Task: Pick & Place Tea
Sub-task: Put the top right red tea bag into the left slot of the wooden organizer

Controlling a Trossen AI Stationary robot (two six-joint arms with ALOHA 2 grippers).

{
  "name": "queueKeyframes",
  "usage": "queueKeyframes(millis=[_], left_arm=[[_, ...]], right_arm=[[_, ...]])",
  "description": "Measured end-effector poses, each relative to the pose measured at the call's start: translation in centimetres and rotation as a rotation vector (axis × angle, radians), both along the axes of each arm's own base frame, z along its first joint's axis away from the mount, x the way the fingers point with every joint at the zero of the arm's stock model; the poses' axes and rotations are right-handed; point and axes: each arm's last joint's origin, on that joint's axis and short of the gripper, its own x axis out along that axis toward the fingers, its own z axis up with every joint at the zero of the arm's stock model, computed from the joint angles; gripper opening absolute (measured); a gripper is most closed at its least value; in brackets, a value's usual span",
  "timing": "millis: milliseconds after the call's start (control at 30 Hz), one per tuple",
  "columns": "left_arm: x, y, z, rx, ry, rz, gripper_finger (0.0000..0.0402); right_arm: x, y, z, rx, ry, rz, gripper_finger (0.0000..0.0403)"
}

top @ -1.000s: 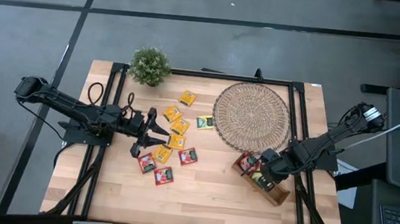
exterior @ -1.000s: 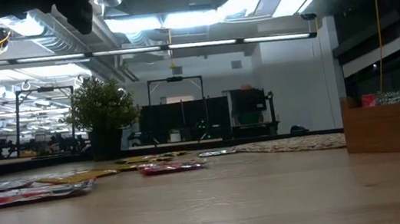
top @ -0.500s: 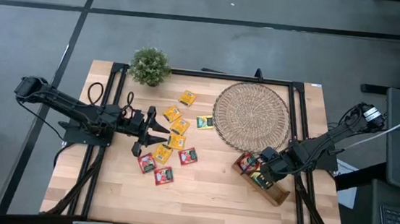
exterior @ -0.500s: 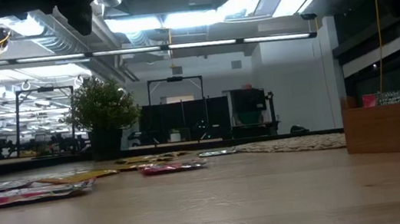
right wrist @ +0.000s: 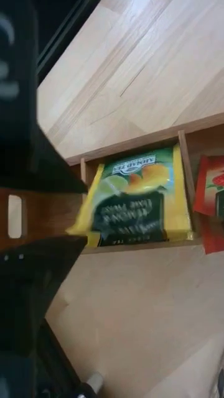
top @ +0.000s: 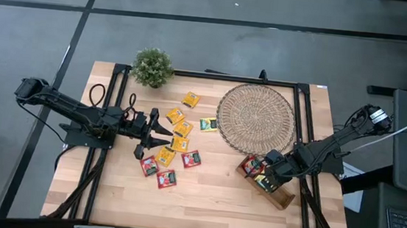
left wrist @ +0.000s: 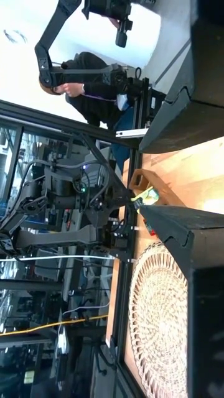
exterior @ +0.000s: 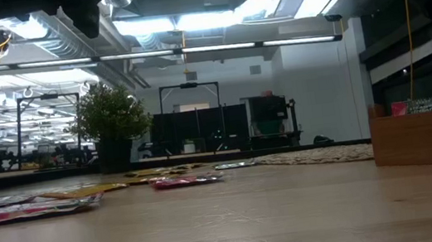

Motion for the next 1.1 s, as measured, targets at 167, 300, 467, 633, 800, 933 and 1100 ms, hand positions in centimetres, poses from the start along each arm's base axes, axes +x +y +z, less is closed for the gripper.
queueKeyframes(millis=[167, 300, 467, 633, 800, 933, 1100], left_arm=[[0.0, 0.1, 0.0, -0.002, 0.0, 0.025, 0.0141], [0.0, 0.1, 0.0, -0.002, 0.0, 0.029, 0.0141], [0.0, 0.1, 0.0, -0.011, 0.001, 0.028, 0.0141], [0.0, 0.1, 0.0, -0.008, 0.001, 0.04, 0.0141], [0.0, 0.1, 0.0, -0.005, 0.0, 0.046, 0.0141], [0.0, 0.1, 0.0, -0.003, 0.0, 0.046, 0.0141], [0.0, 0.1, 0.0, -0.003, 0.0, 0.046, 0.0141]], right_arm=[[0.1, -0.2, 0.0, 0.035, 0.023, -0.007, 0.0179], [0.5, -0.5, 0.3, 0.073, 0.032, -0.028, 0.02], [1.4, -0.9, 1.4, 0.128, -0.008, -0.057, 0.0204], [3.1, -1.5, 2.2, 0.107, -0.179, -0.067, 0.0204], [6.7, -2.1, 4.1, 0.005, -0.636, 0.025, 0.0204], [9.2, -2.7, 7.3, -0.169, -1.082, 0.133, 0.0204], [10.2, -3.3, 10.6, -0.466, -1.454, 0.338, 0.0204]])
